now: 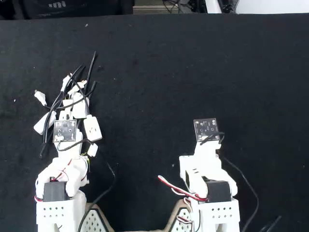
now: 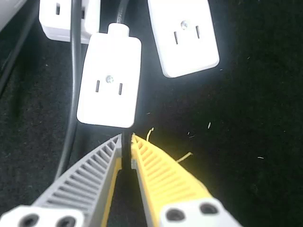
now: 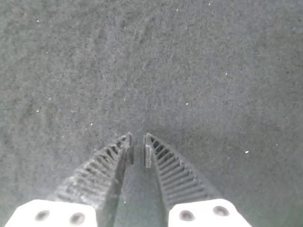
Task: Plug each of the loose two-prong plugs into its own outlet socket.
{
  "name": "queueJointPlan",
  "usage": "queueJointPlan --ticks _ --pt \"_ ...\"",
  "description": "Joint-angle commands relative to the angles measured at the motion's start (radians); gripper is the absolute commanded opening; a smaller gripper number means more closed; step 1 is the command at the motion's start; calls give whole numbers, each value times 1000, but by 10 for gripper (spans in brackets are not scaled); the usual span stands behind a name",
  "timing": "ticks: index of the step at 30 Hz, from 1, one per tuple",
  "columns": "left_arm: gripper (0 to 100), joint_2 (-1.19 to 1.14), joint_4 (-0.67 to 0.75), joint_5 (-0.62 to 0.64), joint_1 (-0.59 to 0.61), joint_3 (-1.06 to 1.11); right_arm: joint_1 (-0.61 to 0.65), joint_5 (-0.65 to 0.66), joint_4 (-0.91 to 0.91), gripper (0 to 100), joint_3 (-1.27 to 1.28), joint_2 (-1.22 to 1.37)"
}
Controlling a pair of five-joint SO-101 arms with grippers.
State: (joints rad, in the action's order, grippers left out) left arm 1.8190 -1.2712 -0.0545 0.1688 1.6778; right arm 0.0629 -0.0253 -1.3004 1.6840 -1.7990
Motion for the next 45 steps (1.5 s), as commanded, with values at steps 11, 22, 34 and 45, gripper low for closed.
queueJointPlan --ticks 11,22,34,45 --pt "47 6 -3 5 -36 22 38 -5 15 46 -1 -96" --pt "47 8 6 5 82 -125 43 118 258 47 -2 -96" --pt "52 8 376 5 386 -242 41 233 301 47 -202 -94" --pt "170 -21 287 12 409 -664 43 239 61 140 -934 56"
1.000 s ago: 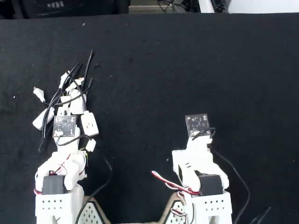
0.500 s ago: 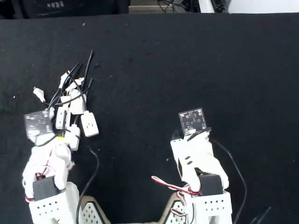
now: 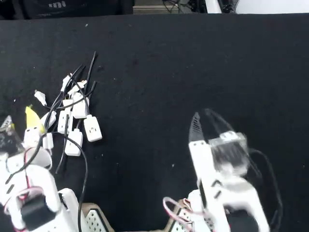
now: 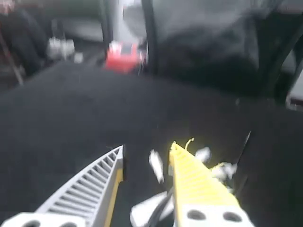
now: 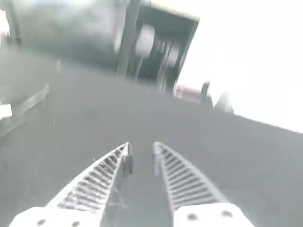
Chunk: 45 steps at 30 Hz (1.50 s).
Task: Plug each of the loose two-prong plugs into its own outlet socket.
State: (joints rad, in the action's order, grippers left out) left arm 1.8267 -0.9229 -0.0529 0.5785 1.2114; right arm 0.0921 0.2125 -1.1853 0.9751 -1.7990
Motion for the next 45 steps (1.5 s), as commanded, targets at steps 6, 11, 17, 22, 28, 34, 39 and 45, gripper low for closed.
queueJointPlan --ticks 6,11,17,22,28,34,39,45 --pt "174 -396 -172 5 -101 -306 144 -72 -143 127 -495 455" --pt "180 -835 -256 3 -176 -438 252 -75 -104 127 -524 823" --pt "218 -1266 -361 14 -421 -595 269 -75 14 125 -415 1125" --pt "217 -1550 -330 155 -495 -687 267 -75 221 124 -200 1190" --pt "216 -1737 -301 218 -498 -802 272 -75 517 124 39 1190" --pt "216 -1849 -167 241 -510 -823 273 -75 617 124 124 1190" --pt "216 -1906 -109 298 -522 -822 273 -75 615 124 130 1190" --pt "109 -1849 -123 293 -605 -872 241 -75 614 124 124 1190"
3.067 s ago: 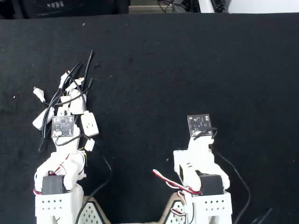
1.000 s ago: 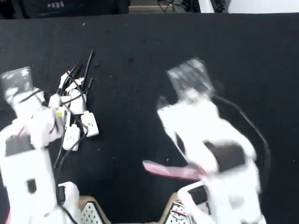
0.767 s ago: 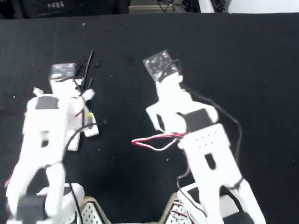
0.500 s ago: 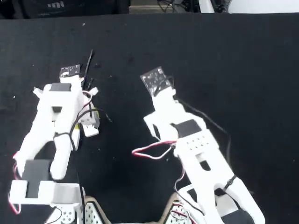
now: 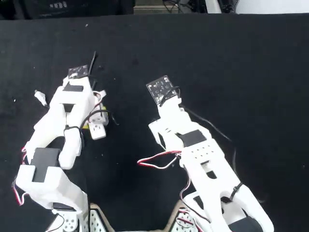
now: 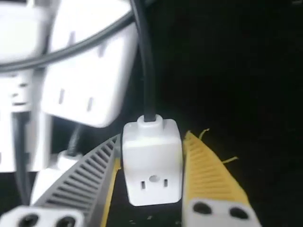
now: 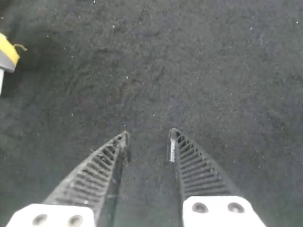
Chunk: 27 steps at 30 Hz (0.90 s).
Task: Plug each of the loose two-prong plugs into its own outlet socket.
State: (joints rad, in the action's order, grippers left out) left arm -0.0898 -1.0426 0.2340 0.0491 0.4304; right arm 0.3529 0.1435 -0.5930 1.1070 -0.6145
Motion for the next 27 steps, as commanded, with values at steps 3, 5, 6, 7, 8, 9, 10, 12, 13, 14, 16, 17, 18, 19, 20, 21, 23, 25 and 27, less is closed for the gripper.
queueJointPlan --ticks 3,5,6,7,8,9,10,12,13,14,16,17,18,19,20,21,23,25,27 --pt "49 89 5 -54 -168 -140 -114 -26 26 124 -21 5" --pt "47 101 3 -89 -226 -173 -209 -117 26 124 -36 5" --pt "48 101 2 -89 -249 -194 -262 -169 26 124 -42 5" --pt "48 101 0 -92 -271 -220 -316 -227 26 124 -47 5" --pt "52 101 0 -92 -289 -242 -364 -284 26 124 -51 8" --pt "65 101 0 -92 -308 -257 -408 -336 26 124 -53 10" --pt "86 100 0 -92 -325 -268 -440 -379 34 124 -51 12" --pt "151 91 5 -86 -367 -271 -477 -427 66 124 -42 13" --pt "181 89 6 -86 -392 -266 -483 -430 81 124 -33 13" --pt "207 89 8 -86 -415 -263 -482 -430 97 124 -24 13" --pt "212 103 3 -86 -435 -271 -479 -430 124 124 -5 13" --pt "205 109 -3 -86 -429 -288 -477 -430 133 124 -1 13" --pt "201 127 -31 -86 -409 -312 -470 -430 140 124 2 13" --pt "199 149 -66 -89 -387 -334 -462 -428 140 124 2 13" --pt "199 163 -92 -94 -364 -343 -456 -428 140 124 2 13" --pt "199 169 -106 -94 -340 -334 -448 -428 137 124 2 13" --pt "199 161 -97 -95 -288 -285 -433 -428 137 124 2 13" --pt "199 149 -77 -109 -226 -225 -414 -428 135 124 4 13" --pt "199 140 -75 -187 -148 -160 -400 -428 132 124 5 13"
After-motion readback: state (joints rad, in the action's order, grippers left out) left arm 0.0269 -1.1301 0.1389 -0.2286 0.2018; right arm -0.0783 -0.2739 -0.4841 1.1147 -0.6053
